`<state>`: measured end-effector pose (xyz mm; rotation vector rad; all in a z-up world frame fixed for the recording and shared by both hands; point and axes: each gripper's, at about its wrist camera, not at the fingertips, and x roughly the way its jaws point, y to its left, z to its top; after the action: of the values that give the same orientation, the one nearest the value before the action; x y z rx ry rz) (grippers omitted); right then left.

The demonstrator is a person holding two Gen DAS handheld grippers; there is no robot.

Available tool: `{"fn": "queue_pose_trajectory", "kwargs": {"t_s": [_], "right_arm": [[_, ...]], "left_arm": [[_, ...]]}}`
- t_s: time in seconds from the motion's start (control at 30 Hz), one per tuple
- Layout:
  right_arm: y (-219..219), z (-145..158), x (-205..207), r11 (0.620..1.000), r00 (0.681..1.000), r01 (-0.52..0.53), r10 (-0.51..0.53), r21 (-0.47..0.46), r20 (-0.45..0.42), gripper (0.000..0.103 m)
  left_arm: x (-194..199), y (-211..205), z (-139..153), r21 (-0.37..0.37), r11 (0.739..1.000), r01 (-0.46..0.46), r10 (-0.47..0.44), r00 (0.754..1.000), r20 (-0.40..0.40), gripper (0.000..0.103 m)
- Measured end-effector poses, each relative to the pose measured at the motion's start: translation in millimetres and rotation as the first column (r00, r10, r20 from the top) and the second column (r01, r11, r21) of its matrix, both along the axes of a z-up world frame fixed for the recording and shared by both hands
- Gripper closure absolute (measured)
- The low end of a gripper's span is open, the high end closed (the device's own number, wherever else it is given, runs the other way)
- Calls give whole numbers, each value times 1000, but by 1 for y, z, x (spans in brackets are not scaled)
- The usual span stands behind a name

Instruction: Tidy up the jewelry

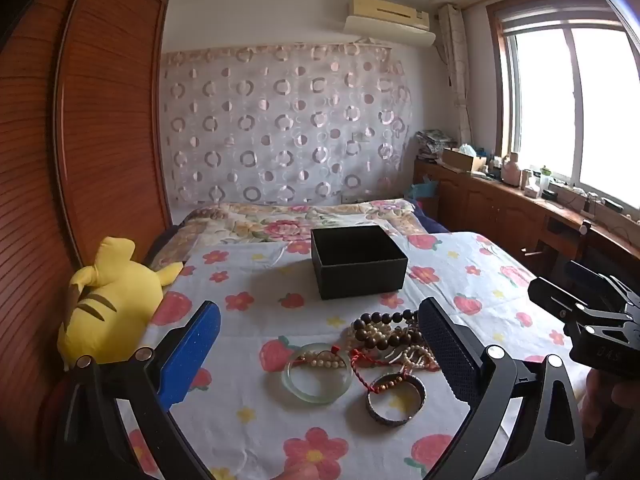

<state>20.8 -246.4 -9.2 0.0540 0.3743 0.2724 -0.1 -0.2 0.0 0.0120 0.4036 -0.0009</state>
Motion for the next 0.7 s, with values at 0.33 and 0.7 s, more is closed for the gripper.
{"fn": "queue_pose_trajectory", "kwargs": {"t_s": [0.33,0.7], "right_arm": [[1,-1,1,1000,1000,0,0,-1,-2,2],[0,0,-1,1000,1000,0,0,-2,-1,2]], "left_arm": [[0,0,0,-3,1000,1,-1,1000,-3,8],[0,0,0,-4,1000,1,-1,1000,-4,8]]}}
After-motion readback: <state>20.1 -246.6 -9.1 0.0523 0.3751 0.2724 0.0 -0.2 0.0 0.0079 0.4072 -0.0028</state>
